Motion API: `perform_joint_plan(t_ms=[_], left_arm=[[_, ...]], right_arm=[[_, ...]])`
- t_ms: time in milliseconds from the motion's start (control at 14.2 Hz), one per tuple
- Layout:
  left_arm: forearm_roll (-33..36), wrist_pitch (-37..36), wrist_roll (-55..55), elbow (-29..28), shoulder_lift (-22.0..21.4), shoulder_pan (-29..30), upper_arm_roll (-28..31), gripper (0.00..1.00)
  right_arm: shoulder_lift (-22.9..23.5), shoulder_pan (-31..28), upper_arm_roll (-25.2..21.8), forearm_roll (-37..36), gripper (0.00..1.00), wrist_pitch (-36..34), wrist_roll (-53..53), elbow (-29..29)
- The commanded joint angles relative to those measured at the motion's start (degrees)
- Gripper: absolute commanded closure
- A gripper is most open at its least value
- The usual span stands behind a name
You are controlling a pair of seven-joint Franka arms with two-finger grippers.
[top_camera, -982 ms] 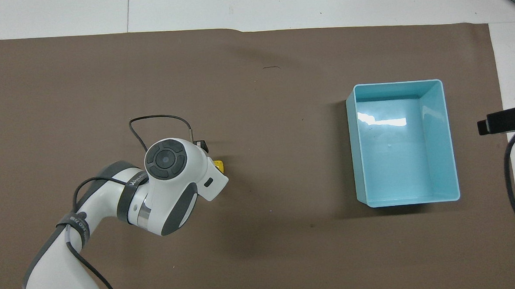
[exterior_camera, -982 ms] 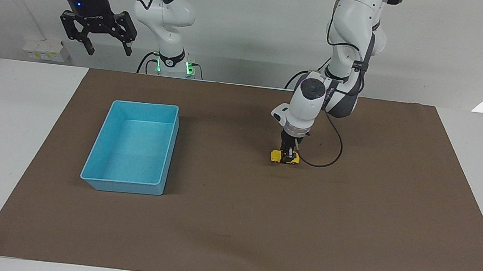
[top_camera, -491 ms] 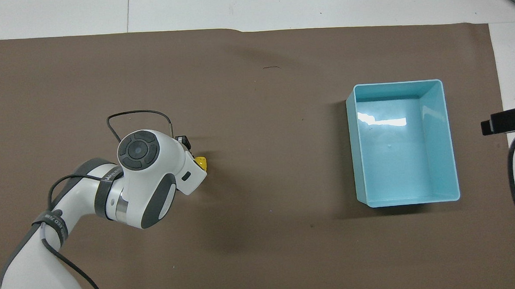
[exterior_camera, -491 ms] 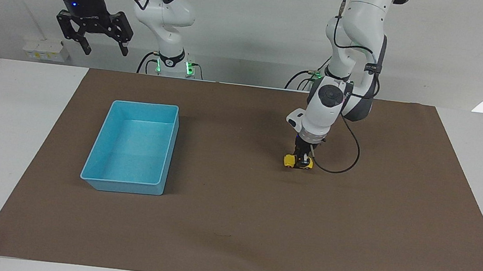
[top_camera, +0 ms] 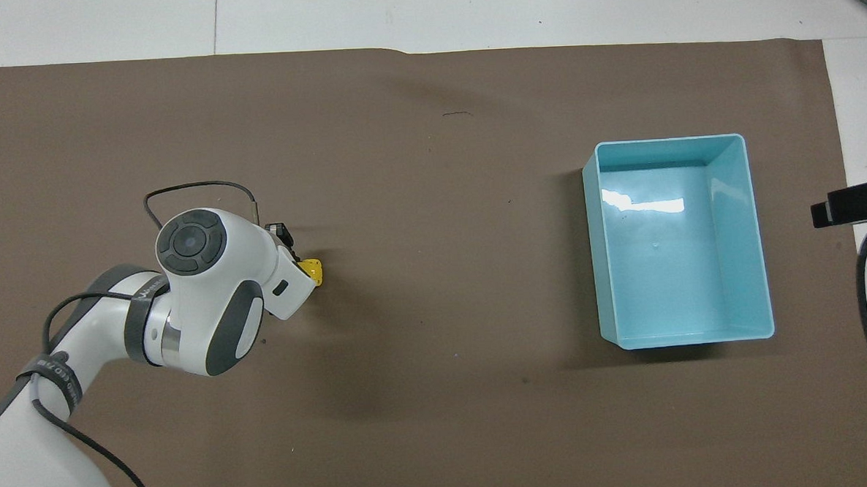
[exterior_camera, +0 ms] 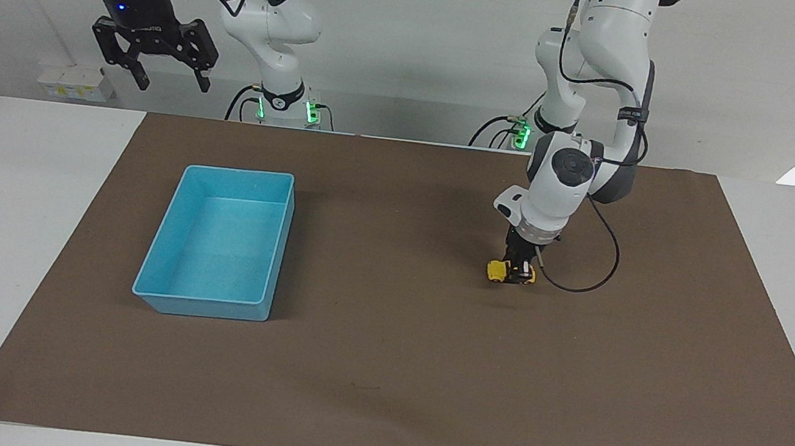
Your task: Wind up and store yellow beetle car
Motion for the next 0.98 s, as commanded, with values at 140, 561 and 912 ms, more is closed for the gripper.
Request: perform_joint_plan(t_ms=[140, 561, 912], left_arm=[[0.4, 1.0, 4.1, -0.7, 1.4, 4.2, 0.1, 1.00], [0.4, 0.1, 8.0, -1.0, 1.3, 7.2, 0.2, 0.82], [0.6, -9.2, 7.3, 3.1, -3.0, 7.3, 0.3, 0.00]], right_arm=[[-1.6, -0.6, 0.5, 0.6, 0.00, -1.7, 0.1, -1.2], [-5.6, 1.0, 1.3, 0.9, 0.00, 0.5, -13.2, -7.8], [-6.1, 5.0, 1.3, 0.7, 0.00, 1.5, -20.4, -10.0]])
